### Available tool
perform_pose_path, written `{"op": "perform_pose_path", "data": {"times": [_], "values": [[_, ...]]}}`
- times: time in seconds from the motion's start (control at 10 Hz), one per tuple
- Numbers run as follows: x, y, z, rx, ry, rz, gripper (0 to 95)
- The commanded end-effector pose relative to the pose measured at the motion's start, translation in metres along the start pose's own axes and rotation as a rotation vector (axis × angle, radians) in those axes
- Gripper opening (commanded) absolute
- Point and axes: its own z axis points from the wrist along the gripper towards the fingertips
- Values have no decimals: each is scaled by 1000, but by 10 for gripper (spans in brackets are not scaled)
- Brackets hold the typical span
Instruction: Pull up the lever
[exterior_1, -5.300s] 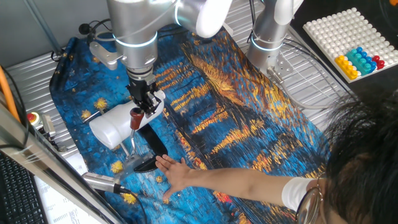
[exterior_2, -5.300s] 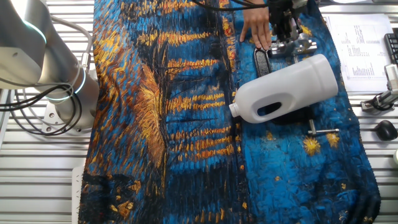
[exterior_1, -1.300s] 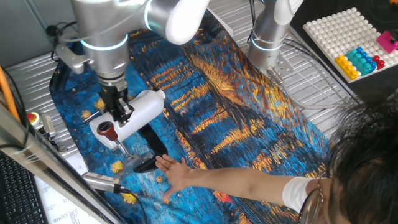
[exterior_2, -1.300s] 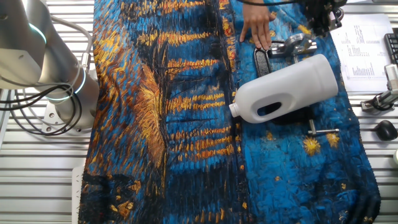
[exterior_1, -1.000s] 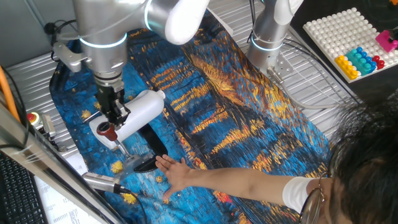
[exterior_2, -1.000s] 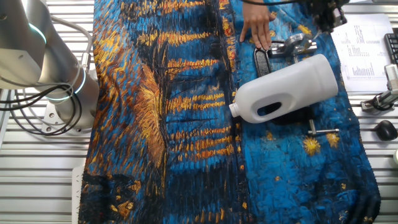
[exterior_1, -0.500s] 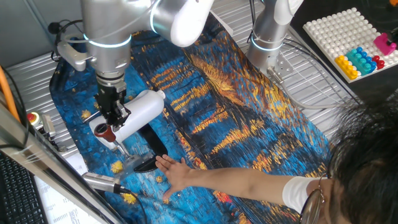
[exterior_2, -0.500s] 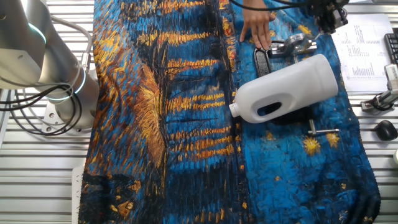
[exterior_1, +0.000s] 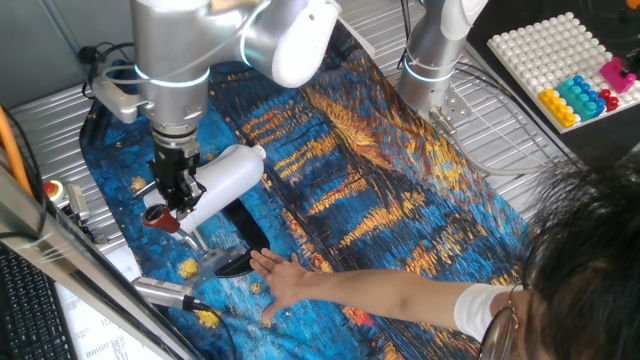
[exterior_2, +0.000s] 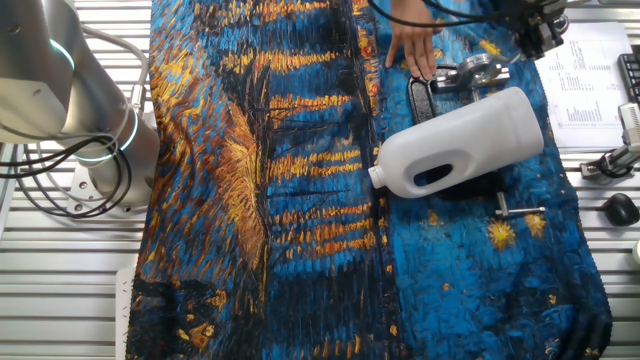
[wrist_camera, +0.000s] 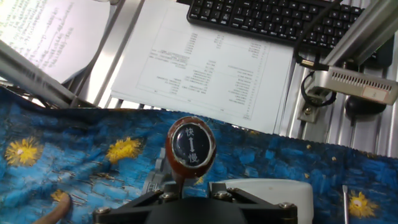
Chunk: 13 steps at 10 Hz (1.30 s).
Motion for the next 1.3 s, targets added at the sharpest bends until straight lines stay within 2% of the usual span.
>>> {"op": "perform_pose_path", "data": {"times": [0.1, 0.4, 1.3], "values": [[-7, 0, 7, 1, -2, 7, 190], [-16, 0, 13, 4, -7, 19, 190], [-27, 1, 35, 10, -11, 44, 190]]}}
